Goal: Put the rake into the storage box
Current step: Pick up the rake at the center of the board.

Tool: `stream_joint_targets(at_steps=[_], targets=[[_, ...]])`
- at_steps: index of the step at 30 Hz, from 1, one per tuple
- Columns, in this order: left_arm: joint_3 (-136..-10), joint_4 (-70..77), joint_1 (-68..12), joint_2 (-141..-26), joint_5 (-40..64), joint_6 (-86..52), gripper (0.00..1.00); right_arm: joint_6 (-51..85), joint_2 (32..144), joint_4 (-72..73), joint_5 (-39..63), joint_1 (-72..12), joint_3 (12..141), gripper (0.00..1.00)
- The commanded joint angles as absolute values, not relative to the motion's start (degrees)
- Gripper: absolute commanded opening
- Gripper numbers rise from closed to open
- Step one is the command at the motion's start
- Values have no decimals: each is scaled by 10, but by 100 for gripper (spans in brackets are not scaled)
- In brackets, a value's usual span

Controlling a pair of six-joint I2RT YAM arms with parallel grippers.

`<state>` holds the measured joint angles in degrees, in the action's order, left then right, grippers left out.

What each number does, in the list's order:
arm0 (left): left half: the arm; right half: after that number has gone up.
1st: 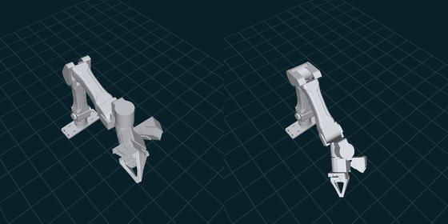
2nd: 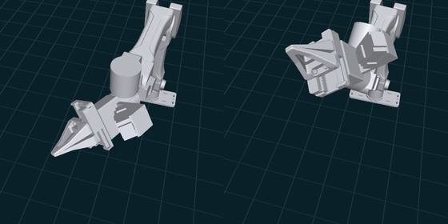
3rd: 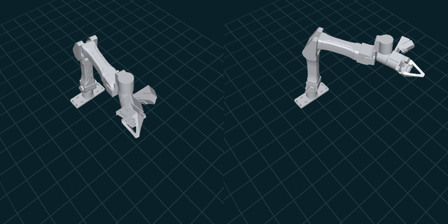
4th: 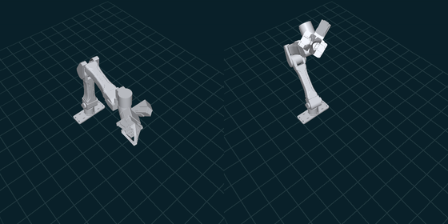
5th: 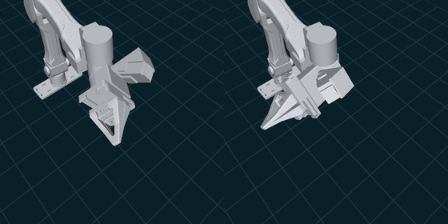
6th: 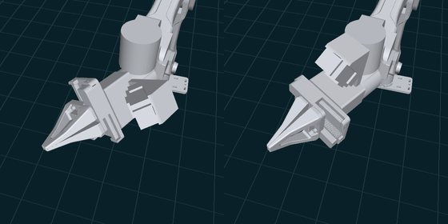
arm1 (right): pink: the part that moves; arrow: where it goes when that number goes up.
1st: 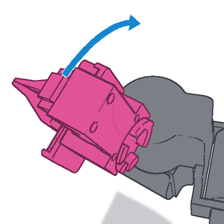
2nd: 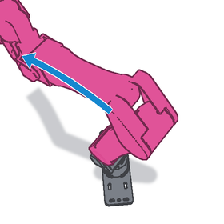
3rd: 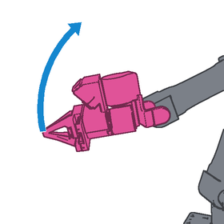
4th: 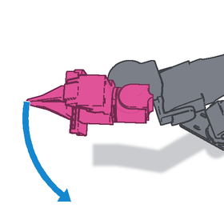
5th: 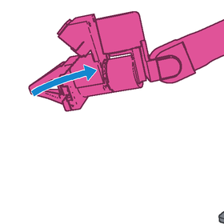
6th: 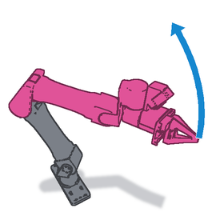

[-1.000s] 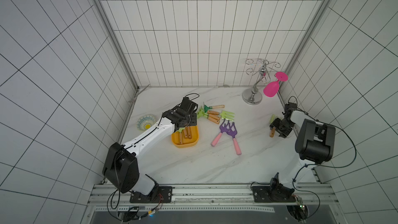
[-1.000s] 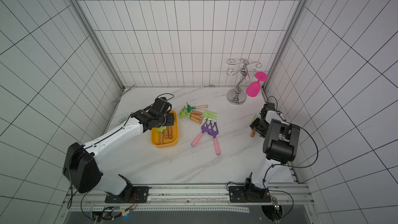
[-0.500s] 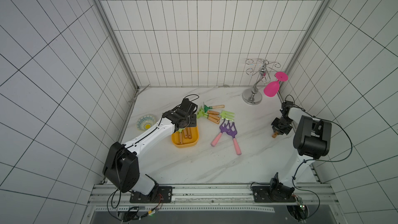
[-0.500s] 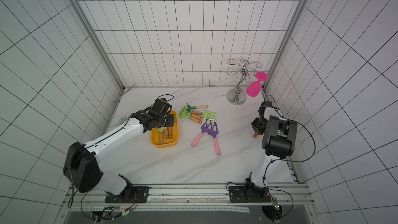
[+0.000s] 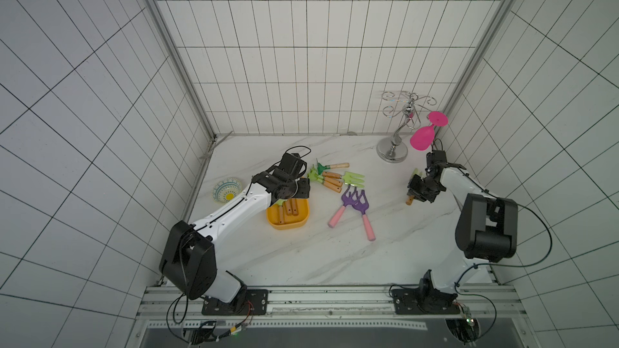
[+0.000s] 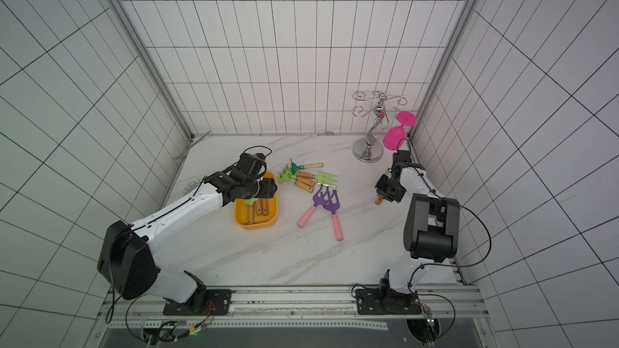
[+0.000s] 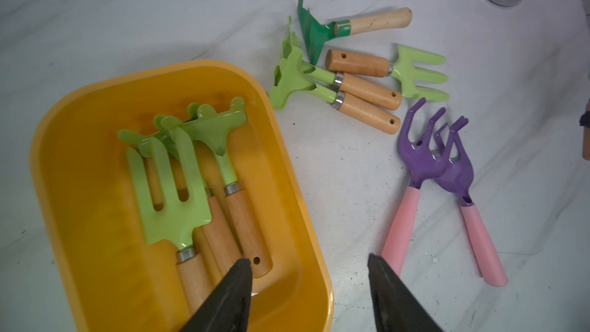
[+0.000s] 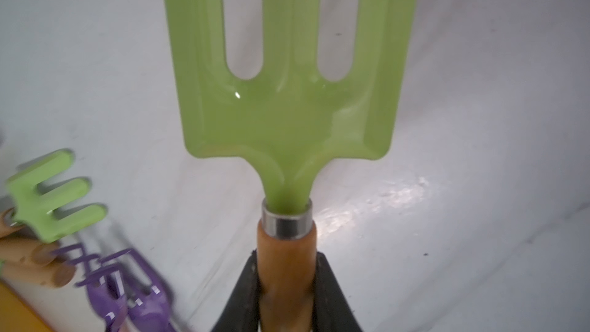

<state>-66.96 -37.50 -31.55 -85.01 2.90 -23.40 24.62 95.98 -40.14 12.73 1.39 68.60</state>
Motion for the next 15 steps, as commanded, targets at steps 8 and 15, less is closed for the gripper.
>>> stream_joint_targets(at_steps=[8,15], targets=[[-575,-87,-266,-800,378,-299,60,268,855,-297,448,-127,715,8],[-520,153,-241,-823,536,-442,59,364,828,-26,549,-207,681,10]])
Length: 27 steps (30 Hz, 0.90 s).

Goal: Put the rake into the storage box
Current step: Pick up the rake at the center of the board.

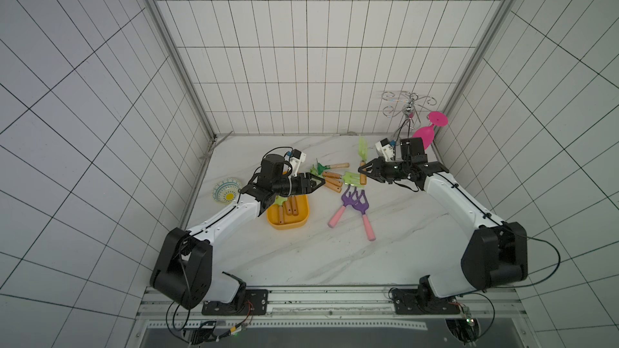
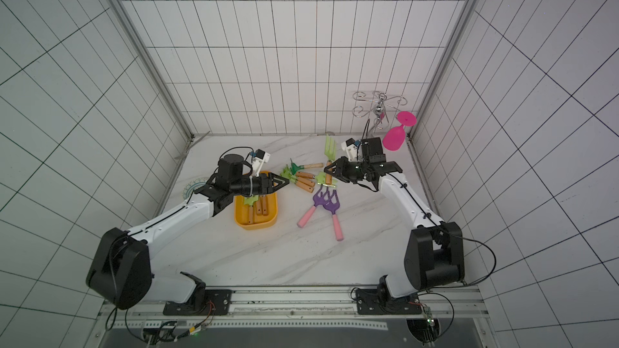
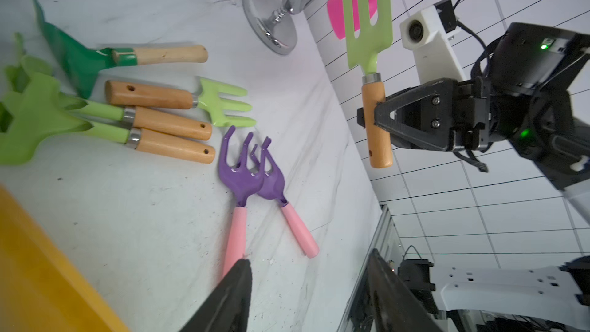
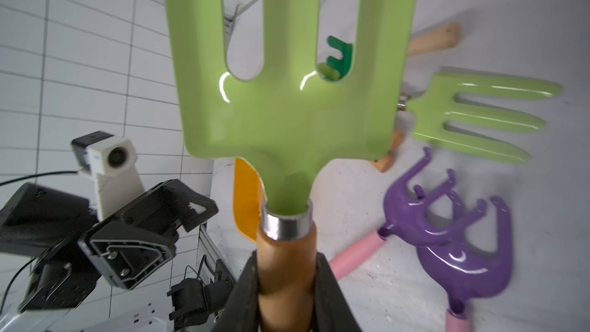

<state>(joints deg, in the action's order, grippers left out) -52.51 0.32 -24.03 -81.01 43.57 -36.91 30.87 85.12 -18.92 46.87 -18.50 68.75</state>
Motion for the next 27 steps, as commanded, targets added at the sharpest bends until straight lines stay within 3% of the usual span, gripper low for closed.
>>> stream_joint_targets(at_steps=[1,6,20,27], targets=[[-518,169,-243,-825,543,-452,59,377,830,-1,558,-213,679,10],[-518,217,-247,-830,544,-474,58,407,846,78,580,-257,679,13],[-511,330,-268,-844,498,-509,55,438,874,127,579,-302,685,14],[-519,360,-282,-865,497,-521,46,445,881,138,583,-313,687,14]])
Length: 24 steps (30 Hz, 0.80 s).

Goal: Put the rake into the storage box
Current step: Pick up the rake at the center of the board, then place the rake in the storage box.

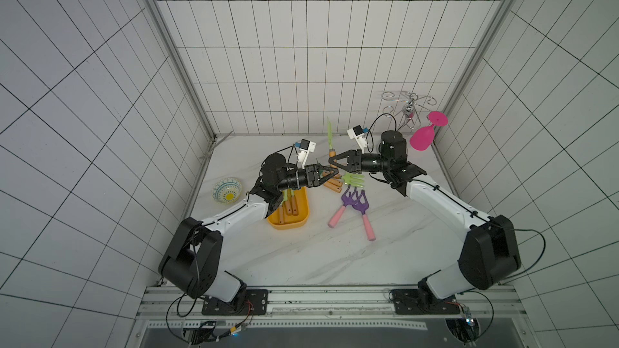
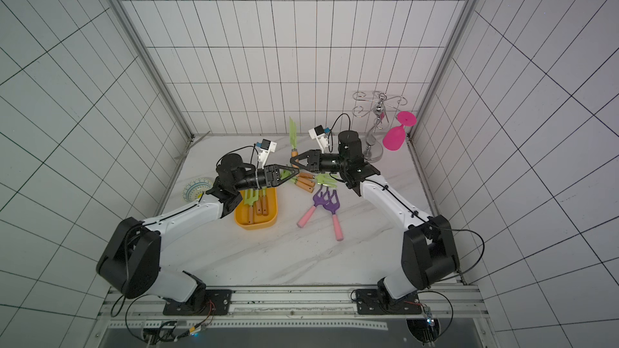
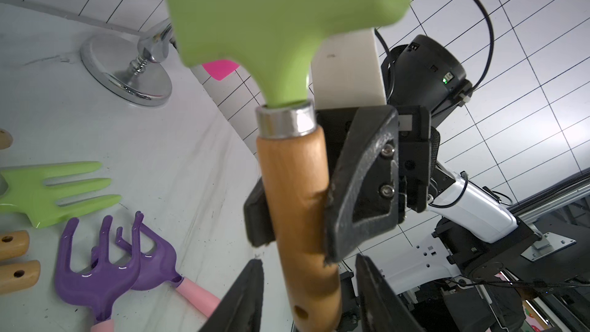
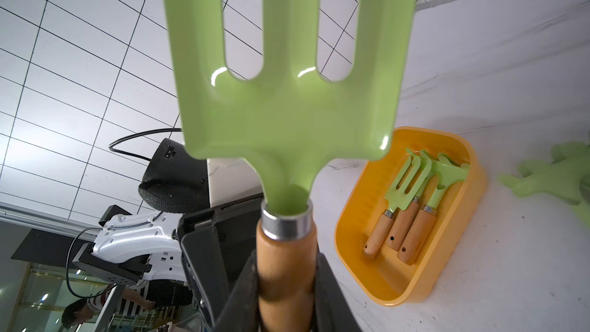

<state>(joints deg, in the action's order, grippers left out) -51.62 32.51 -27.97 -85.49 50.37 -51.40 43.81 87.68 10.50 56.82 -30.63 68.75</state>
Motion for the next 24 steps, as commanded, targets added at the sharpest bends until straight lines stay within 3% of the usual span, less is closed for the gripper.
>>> stream_joint_targets(at_steps=[1,8,9,12,15,19,24], targets=[[-518,363,-282,-867,497,-523,43,449,882,143,582,-314,685,14],[-513,370,-281,-854,486,-528,19,445,889,140,576,-318,679,19],[-512,362,-282,-851,483,-524,17,437,891,131,573,-318,679,25],[-522,265,-281,-836,465,-476,16,349,889,33,557,-315,698,72],[-536,103,-281,-815,414,-390,16,206,862,-127,463,-301,733,99],[-549,-77,-280,-778,312,-321,15,170,811,-180,324,-249,709,99],[-586,-318,-281,-761,84,-306,16,205,802,-276,121,-176,669,99]])
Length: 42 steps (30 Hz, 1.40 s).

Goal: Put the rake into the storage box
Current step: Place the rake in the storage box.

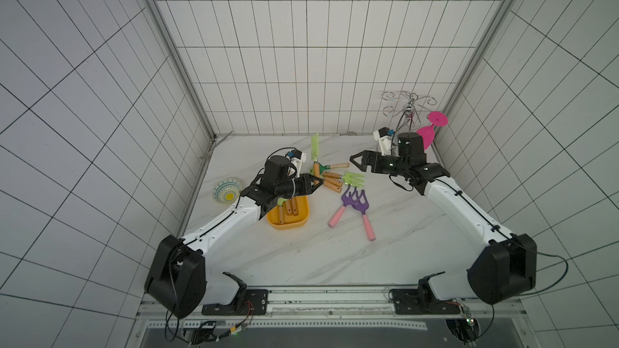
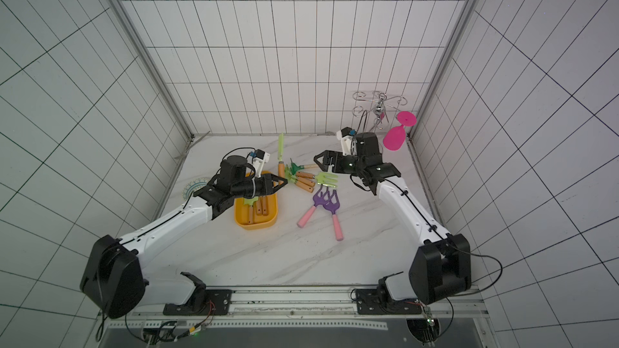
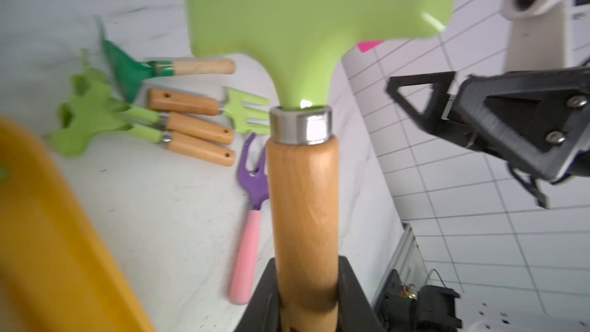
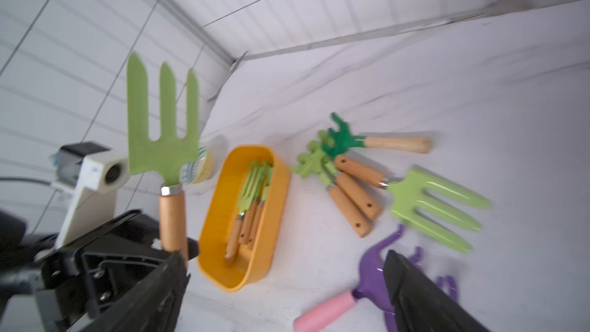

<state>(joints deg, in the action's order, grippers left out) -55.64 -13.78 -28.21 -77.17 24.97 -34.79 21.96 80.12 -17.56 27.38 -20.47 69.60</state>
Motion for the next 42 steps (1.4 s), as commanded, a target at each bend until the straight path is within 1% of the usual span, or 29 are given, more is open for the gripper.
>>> stream_joint_targets(at_steps=[1,4,9,24,29,31,33,38,40,42], targets=[[-592,-354,-282,-766,58,-310,15,204,807,-289,119,-169,666,99],[-596,-417,-283,-781,7,-330,15,213,814,-298,112,-166,638,99],[-597,-476,-288,-815,-29,-363,15,229,833,-285,142,-166,612,100],[-637,-553,-289,-941,-65,-374,14,209,858,-275,167,-166,577,99],[-645,-575,-289,-964,-73,-380,16,204,870,-266,177,-166,576,99],[-650,-590,-288,-970,-84,-385,20,201,879,-265,184,-166,582,99],[-657,-602,-288,-974,-91,-389,28,200,885,-262,188,-167,587,99],[-675,-621,-296,-959,-115,-396,41,189,887,-259,190,-177,602,98],[-685,-628,-301,-947,-126,-395,48,184,888,-263,174,-191,612,98],[-703,-641,-308,-931,-143,-394,52,172,891,-271,148,-208,628,98]])
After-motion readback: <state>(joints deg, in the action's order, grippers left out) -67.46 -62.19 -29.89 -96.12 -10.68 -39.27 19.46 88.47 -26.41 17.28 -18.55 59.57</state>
